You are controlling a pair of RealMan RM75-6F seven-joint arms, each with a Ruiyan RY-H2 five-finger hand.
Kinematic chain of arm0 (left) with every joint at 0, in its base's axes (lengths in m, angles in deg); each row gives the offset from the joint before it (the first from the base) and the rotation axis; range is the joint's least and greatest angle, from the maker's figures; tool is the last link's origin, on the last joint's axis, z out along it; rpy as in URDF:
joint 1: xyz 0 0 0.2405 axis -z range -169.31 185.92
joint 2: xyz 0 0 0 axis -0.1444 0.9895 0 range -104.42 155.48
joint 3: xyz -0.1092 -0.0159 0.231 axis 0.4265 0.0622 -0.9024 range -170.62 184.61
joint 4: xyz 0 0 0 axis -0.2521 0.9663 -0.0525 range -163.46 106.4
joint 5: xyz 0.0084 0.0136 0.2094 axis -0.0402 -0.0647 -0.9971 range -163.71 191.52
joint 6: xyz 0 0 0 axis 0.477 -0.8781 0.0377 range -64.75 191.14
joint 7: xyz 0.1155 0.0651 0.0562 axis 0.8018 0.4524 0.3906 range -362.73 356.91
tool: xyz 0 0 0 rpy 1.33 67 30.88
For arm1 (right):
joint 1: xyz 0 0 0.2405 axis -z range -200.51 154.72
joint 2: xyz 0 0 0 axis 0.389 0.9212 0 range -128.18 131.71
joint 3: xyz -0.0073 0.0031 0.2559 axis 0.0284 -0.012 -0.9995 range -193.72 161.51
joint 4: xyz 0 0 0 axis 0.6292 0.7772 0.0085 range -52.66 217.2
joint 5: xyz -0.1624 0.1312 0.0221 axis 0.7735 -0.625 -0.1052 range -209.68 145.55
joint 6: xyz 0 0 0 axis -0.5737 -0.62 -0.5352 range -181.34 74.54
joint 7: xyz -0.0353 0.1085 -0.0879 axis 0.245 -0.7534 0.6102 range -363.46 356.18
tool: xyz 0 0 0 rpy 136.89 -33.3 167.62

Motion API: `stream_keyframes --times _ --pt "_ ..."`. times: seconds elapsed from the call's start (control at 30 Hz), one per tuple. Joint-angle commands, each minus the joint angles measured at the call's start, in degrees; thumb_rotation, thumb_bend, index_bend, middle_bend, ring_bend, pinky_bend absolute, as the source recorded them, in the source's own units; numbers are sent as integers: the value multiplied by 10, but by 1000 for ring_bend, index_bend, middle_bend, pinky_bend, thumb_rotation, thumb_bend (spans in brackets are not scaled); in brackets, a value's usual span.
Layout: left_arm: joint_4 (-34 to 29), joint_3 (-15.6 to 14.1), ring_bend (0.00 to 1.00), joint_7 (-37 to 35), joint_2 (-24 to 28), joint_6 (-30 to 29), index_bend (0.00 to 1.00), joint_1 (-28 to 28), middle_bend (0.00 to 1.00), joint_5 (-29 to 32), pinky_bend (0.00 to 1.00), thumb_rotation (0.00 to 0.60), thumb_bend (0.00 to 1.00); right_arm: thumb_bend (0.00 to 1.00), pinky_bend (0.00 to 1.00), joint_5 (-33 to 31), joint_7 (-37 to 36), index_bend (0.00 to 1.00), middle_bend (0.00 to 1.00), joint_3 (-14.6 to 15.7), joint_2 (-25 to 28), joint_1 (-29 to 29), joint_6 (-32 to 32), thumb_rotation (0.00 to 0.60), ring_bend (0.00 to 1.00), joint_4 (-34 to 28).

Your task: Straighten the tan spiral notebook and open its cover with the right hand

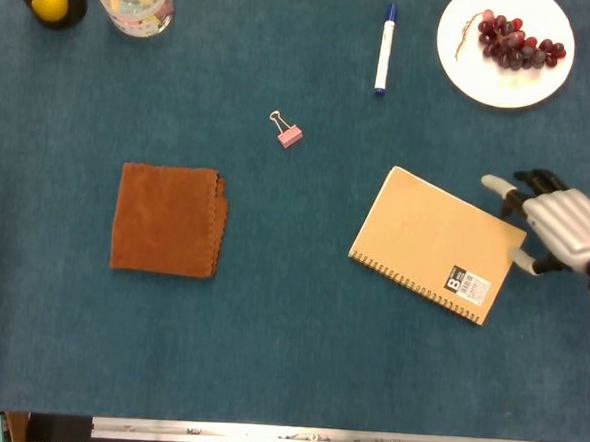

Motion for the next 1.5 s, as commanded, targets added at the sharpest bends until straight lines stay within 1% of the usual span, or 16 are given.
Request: stream_keyframes --times 0.03,0.1,0.17,0.33,0.53,0.67,0.77,0.87,1.1,1.33,1.5 --pt "1 -1 25 -3 -1 -1 130 0 123 -3 53 600 489 324 23 40 -3 0 369 1 23 22 -56 600 65 -23" --pt "2 -2 25 -4 -2 -3 130 -1 123 -6 53 600 489 323 23 56 -1 0 357 -6 27 16 -64 600 65 -34" --pt "2 -3 26 -6 -2 -6 130 -3 123 -8 53 600 489 313 23 72 -2 0 354 -13 28 3 -59 600 65 -44" --pt "3 -3 25 -11 1 -15 130 -10 123 -6 53 600 489 223 23 115 5 0 355 -17 14 -44 -11 600 65 -62" --pt "5 -4 25 -19 5 -28 130 -21 123 -2 53 600 489 206 23 155 27 0 372 -10 -38 -97 50 600 65 -59" --pt "9 -4 25 -24 5 -29 130 -25 123 1 53 600 489 177 23 166 45 0 372 -6 -68 -116 70 600 66 -46" --pt "12 -4 25 -27 4 -28 130 -24 123 1 53 600 489 173 23 174 65 0 372 -3 -88 -126 78 600 66 -33" --pt "13 -4 25 -28 4 -27 130 -24 123 -1 53 600 489 172 23 177 81 0 372 0 -102 -131 79 600 65 -26" --pt "15 -4 25 -30 3 -25 130 -25 123 -1 53 600 489 172 23 173 104 0 372 7 -113 -138 85 600 66 -16" --pt "18 -3 26 -32 2 -26 130 -26 123 0 53 600 490 172 23 152 121 0 372 4 -126 -144 93 600 65 -2" --pt "22 -2 26 -38 2 -28 130 -28 123 0 53 600 489 171 23 126 136 0 372 -3 -132 -144 95 600 65 10"
